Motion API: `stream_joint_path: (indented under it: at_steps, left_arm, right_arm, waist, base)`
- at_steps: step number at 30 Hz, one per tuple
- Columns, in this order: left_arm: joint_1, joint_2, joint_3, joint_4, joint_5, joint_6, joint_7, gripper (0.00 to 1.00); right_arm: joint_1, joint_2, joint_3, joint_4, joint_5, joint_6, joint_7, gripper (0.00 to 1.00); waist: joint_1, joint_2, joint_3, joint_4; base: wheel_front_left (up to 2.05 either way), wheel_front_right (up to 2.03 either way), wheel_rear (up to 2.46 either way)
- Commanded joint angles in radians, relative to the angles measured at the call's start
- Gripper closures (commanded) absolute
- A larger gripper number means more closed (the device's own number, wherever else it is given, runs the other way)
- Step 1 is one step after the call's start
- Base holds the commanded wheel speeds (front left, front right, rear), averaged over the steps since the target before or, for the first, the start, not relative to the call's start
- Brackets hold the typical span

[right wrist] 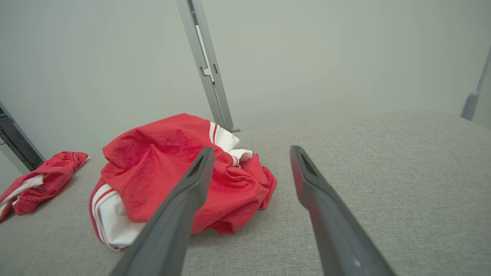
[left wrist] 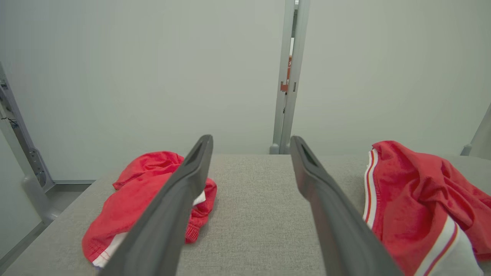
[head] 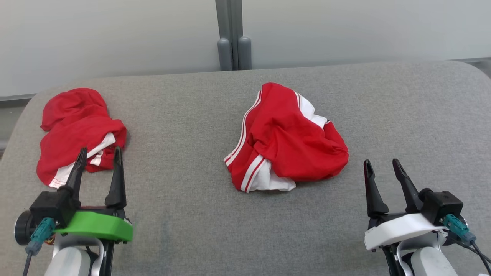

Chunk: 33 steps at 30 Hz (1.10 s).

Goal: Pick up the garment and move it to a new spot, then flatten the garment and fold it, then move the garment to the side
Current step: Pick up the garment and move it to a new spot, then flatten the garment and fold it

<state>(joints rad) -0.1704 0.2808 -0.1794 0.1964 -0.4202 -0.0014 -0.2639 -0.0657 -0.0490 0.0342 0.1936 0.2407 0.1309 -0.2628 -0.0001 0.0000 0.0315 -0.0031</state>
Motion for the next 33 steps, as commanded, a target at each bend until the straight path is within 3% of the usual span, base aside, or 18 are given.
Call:
stream_joint_path:
  at_steps: [1,15,33]
  left_arm:
    - [0.033,-0.004,0.012,-0.01,0.013,-0.006,-0.001,0.0]
    - [0.191,-0.073,0.082,-0.03,0.098,-0.052,-0.001,0.0]
    - [0.206,-0.129,0.167,-0.023,0.183,-0.097,-0.001,0.0]
  right_arm:
    - [0.012,-0.003,0.003,-0.001,-0.008,0.0,-0.001,0.0]
    - [0.046,-0.003,0.012,-0.034,-0.034,0.0,0.029,0.0]
    - [0.057,-0.003,0.02,-0.027,-0.021,0.0,0.034,0.0]
  waist:
    - [0.0001,0.0,-0.019,0.021]
    - [0.0001,0.0,-0.035,0.039]
    - [0.0001,0.0,-0.039,0.038]
  base:
    - [0.0,0.0,0.0]
    - [0.0,0.0,0.0]
    - [0.0,0.0,0.0]
